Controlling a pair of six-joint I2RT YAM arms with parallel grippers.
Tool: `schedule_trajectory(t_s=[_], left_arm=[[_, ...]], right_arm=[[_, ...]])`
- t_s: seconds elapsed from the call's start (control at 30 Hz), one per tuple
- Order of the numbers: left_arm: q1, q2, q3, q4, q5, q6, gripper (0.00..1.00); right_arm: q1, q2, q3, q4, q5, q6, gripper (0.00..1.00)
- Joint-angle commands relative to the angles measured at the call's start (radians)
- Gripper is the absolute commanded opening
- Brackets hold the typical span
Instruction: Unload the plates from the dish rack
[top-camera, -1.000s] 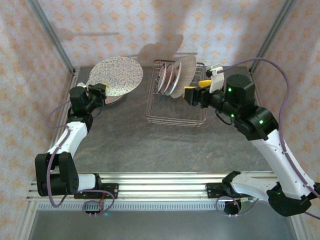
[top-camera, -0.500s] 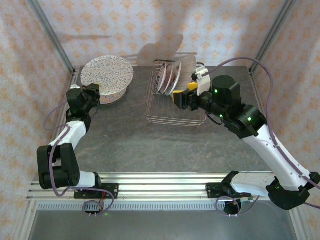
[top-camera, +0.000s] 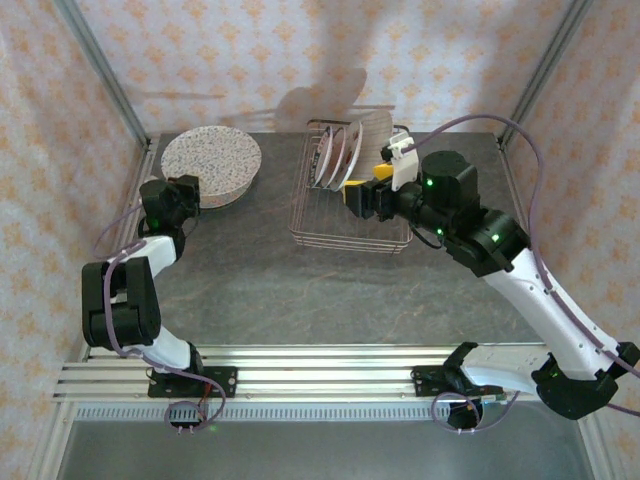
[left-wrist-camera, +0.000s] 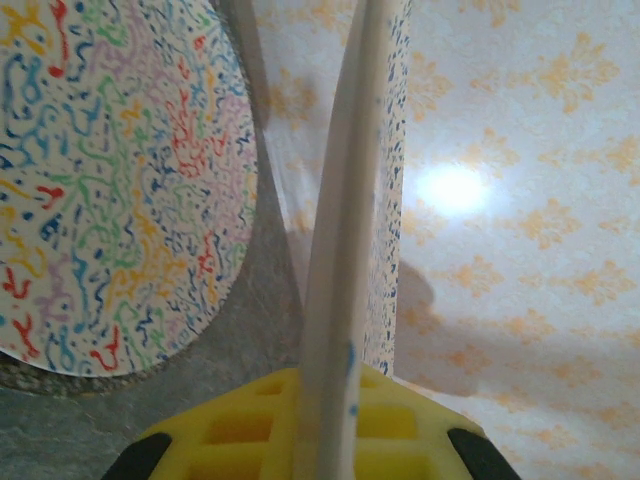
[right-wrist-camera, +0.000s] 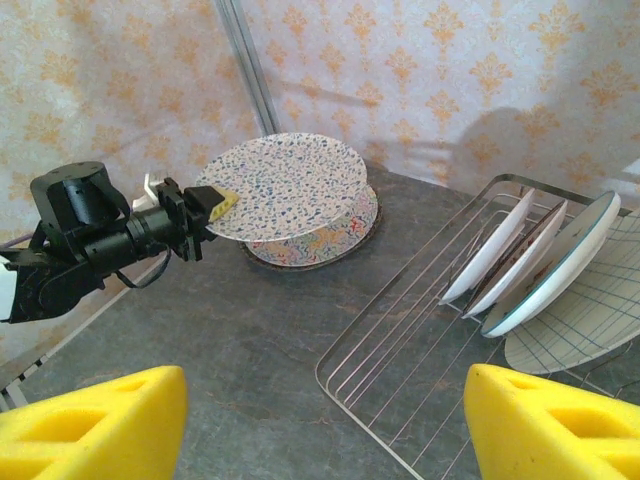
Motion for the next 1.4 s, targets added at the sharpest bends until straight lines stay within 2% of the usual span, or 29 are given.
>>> schedule_trajectory(t_s=[0.0,0.63,1.37], left_arm=[[0.023,0.023,0.043,0.108,-0.022,0.033,0.0],[0.071,0.218,0.116,0.176,0.0,0.042,0.0],[0.081,0.318,0.136,0.206,0.016,0.031,0.0]], right_arm=[[0.007,0.0,-0.002,0.032,0.018,-0.009,0.73],[0.007,0.025,0.008,0.024,0.031,-0.009,0.73],[0.007,0.037,0.033,-0.001,0.046,0.005,0.73]])
